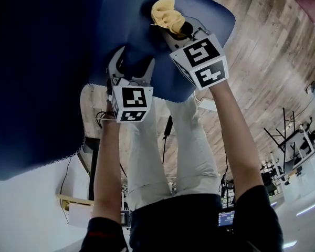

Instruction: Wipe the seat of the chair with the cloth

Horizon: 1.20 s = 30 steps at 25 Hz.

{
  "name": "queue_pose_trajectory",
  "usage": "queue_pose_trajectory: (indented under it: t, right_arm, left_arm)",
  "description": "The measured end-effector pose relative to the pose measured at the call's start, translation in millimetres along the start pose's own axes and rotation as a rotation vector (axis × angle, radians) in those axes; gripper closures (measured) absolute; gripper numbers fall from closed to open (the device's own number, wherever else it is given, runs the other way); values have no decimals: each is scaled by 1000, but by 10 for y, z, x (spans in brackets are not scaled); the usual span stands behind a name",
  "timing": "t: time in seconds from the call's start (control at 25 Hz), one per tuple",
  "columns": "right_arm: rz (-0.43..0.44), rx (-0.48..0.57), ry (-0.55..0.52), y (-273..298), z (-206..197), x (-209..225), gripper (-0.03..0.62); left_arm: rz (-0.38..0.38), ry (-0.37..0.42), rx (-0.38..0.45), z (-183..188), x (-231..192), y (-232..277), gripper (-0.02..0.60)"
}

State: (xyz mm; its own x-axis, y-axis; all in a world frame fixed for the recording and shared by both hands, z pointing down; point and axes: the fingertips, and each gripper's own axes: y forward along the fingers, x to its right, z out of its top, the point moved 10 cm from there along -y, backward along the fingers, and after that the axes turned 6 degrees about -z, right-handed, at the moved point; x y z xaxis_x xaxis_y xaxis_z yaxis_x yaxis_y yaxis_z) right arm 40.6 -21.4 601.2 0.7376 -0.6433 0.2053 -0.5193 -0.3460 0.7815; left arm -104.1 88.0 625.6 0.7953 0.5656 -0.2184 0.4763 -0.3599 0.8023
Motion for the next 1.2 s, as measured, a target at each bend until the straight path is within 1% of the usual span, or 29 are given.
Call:
queue_pose_trajectory:
  t: [0.28, 0.56, 0.72, 0.92, 1.04, 1.2]
  right_arm:
    - [-90, -3, 96, -341, -384, 252, 539]
    - [-154, -22, 115, -598, -619, 437, 539]
    - [-172, -26, 110, -686, -709, 500, 539]
    - [-194, -29, 128, -791, -824, 595, 539]
    - [-203, -26, 146, -811, -841, 631, 539]
    - [-207, -36, 123, -782, -810, 617, 539]
  left_arm:
    - [1, 0, -3, -19, 3, -7, 244]
    - [2, 3, -1, -11, -5, -16, 245]
    - [1, 2, 0, -13, -9, -17, 245]
    - [1, 3, 0, -37, 2, -8, 245]
    - [3, 10, 4, -19, -3, -5, 245]
    - [8, 21, 10, 34, -19, -14, 244]
